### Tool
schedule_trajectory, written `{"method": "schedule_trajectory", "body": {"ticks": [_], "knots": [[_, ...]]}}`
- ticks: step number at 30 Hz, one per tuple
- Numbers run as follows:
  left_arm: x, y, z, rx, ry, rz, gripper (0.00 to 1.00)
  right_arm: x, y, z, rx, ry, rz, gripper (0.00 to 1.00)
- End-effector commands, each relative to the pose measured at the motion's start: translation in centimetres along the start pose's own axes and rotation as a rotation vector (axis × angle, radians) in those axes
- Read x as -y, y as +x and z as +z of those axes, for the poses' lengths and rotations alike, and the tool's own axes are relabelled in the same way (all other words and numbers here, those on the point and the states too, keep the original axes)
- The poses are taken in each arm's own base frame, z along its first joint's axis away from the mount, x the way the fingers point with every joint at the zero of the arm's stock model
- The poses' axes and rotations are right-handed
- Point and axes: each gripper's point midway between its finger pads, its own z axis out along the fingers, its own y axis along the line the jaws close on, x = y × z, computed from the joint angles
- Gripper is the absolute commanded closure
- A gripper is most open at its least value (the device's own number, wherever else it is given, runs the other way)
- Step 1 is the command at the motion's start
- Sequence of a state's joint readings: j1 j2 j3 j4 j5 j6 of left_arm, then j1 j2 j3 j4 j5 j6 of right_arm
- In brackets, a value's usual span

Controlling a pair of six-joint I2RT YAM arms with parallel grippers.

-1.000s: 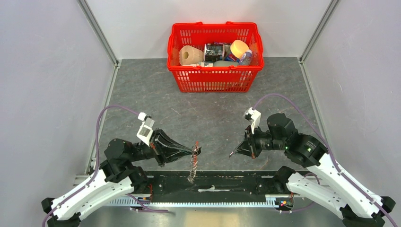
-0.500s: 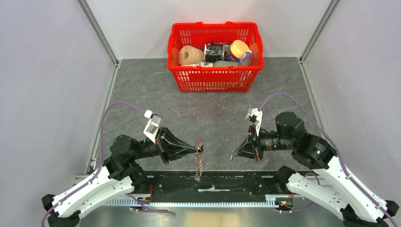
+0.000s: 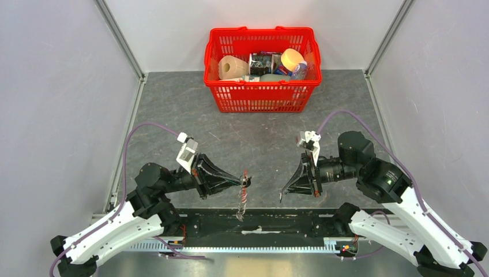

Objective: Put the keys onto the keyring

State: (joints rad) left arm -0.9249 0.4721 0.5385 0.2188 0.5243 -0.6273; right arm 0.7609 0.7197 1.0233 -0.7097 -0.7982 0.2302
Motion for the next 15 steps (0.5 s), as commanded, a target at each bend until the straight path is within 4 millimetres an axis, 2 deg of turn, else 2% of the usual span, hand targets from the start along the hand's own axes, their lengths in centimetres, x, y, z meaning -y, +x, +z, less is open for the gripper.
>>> {"method": "schedule_trajectory", "body": {"ticks": [1,10,15], "knots": [[1.8,-2.9,0.2,0.077,0.053,0.08,0.98,-2.8,-2.4,-0.6,0.051,-0.128,-0.119,1.0],[2.1,-2.8,0.2,0.069,0.073,0.087,0.98,-5.8,-2.7,-0.9,0.021,-0.342,-0.195,1.0],[2.3,-2.6,0.3,0.062,0.091,0.088,0.98,-6.6,-3.1,-0.9,0.008,-0.418,-0.216,1.0]]}}
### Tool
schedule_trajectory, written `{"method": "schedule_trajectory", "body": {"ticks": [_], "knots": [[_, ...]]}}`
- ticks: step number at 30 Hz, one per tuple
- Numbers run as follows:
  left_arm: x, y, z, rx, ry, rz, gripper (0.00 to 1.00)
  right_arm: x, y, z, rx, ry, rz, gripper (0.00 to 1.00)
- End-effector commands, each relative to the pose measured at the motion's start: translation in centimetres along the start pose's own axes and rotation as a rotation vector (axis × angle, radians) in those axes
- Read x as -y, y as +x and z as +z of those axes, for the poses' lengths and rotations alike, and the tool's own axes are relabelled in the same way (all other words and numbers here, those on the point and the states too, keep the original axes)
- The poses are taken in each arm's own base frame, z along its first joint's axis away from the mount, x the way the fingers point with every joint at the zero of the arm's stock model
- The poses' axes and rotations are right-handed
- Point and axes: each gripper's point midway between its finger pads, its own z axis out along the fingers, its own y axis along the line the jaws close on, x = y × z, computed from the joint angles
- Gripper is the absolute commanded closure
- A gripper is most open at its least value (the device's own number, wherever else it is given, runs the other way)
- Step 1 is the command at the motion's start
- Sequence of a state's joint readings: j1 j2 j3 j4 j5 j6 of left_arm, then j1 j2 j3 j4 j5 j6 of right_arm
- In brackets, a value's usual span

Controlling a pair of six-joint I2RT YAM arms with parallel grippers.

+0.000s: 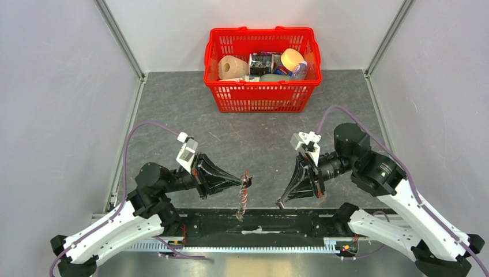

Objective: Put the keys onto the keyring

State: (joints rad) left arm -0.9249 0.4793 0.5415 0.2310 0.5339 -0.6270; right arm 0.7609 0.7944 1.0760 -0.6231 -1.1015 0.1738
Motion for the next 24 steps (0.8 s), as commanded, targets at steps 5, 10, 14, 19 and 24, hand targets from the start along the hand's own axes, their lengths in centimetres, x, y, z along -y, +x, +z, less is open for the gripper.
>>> {"method": "schedule_trajectory", "body": {"ticks": [5,10,14,19,24], "knots": [[1.9,-2.2,0.2,0.055,0.073,0.089,0.98,-0.6,-3.8,0.4,0.046,-0.041,-0.055,1.0],[1.4,-2.0,0.3,0.049,0.057,0.091,0.98,0.8,-4.9,0.9,0.048,0.017,-0.007,1.0],[1.0,-2.1,0.3,0.047,0.028,0.097,0.98,1.6,-5.0,1.6,0.044,0.046,0.019,1.0],[-0.4,-2.2,0.4,0.034,-0.049,0.11,0.98,3.1,-4.9,2.7,0.022,0.125,0.039,1.0],[-1.8,-2.3,0.2,0.037,-0.126,0.118,0.98,4.7,-4.6,3.6,-0.022,0.219,0.057,1.0]]}}
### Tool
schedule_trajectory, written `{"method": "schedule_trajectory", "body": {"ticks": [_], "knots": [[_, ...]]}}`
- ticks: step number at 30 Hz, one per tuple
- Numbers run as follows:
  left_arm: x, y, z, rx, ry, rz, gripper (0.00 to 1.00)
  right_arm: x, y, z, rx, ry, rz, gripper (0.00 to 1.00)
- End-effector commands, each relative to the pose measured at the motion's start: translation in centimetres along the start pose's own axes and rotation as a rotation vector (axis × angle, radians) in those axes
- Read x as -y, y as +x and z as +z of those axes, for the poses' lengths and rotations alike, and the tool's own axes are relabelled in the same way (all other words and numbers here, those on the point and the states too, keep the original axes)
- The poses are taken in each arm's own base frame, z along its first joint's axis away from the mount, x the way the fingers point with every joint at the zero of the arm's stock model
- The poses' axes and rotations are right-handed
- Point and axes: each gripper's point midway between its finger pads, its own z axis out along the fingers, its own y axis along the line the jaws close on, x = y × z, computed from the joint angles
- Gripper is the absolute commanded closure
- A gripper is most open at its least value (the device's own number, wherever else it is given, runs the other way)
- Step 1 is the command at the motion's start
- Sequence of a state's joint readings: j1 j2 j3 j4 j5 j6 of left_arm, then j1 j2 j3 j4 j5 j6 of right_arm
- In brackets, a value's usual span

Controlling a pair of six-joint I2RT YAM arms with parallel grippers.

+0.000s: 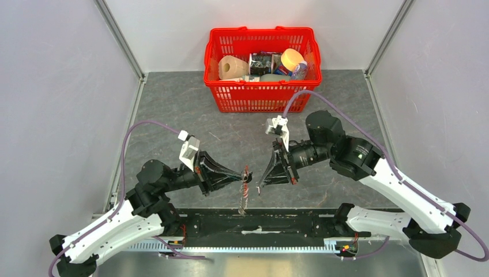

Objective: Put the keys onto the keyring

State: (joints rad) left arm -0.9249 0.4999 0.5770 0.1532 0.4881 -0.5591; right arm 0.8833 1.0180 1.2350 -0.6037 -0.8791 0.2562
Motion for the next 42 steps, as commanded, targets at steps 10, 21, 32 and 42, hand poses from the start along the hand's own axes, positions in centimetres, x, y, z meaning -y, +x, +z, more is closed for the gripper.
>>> {"method": "schedule_trajectory", "body": {"ticks": [10,21,32,42], "knots": [[-1.2,-1.4,-0.1,0.034,-0.075,0.101,0.98,1.7,-2.4,0.5,0.012,0.174,-0.037,1.0],[-1.1,-1.2,0.1,0.026,-0.056,0.128,0.98,2.9,-3.2,1.1,0.002,0.234,0.015,1.0],[-1.3,-1.2,0.0,0.03,-0.066,0.138,0.98,3.1,-3.4,1.9,-0.004,0.236,0.051,1.0],[-1.5,-1.2,0.0,0.027,-0.072,0.148,0.98,3.1,-3.2,2.7,-0.024,0.229,0.066,1.0]]}}
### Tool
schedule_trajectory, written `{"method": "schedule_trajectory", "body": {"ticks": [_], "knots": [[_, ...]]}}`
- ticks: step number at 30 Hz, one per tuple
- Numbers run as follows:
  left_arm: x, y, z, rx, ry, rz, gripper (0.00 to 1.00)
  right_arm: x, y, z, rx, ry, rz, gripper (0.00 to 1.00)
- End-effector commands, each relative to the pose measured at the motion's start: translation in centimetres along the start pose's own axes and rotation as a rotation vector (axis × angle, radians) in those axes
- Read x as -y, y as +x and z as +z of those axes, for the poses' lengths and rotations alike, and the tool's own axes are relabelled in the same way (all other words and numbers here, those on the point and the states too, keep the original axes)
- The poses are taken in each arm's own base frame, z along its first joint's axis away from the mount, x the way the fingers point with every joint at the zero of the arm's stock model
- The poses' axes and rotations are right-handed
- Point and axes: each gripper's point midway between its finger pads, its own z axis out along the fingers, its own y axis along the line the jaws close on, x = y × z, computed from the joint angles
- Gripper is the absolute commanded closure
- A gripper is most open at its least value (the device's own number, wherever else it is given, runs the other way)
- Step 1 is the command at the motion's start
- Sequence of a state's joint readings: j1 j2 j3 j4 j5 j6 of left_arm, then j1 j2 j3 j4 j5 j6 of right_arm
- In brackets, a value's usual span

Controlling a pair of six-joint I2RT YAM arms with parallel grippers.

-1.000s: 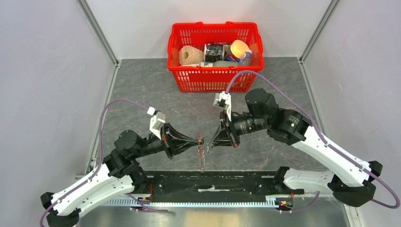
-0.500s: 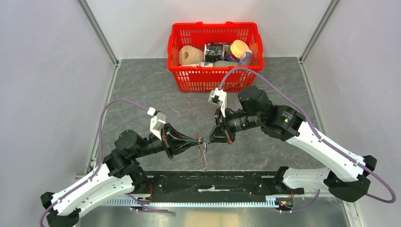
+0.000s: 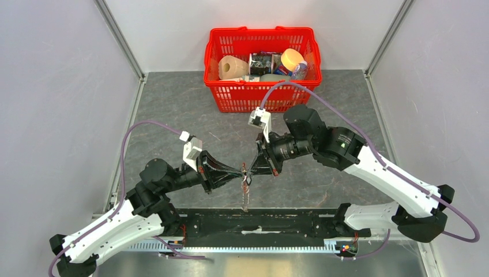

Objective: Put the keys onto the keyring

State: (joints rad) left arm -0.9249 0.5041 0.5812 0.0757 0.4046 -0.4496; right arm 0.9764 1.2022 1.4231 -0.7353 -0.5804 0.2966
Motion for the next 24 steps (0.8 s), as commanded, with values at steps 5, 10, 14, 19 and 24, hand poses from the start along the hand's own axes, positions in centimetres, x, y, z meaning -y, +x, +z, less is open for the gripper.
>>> {"method": "schedule_trajectory", "body": {"ticks": [5,10,14,19,24], "knots": [[1.0,-2.1,0.0,0.056,0.037,0.075,0.98,-0.7,-1.3,-0.1,0.034,0.0,-0.019,1.0],[1.3,-2.0,-0.3,0.059,0.05,0.082,0.98,-0.4,-1.5,-0.1,0.043,0.018,-0.014,1.0],[2.0,-2.1,-0.7,0.069,0.08,0.093,0.98,-0.1,-1.4,0.0,0.042,0.032,-0.001,1.0],[2.8,-2.2,-1.1,0.081,0.121,0.101,0.98,-0.1,-1.7,-0.1,0.053,0.037,0.009,1.0],[3.0,-2.1,-1.2,0.079,0.134,0.098,0.98,-0.6,-2.0,-0.2,0.067,0.018,0.007,1.0]]}}
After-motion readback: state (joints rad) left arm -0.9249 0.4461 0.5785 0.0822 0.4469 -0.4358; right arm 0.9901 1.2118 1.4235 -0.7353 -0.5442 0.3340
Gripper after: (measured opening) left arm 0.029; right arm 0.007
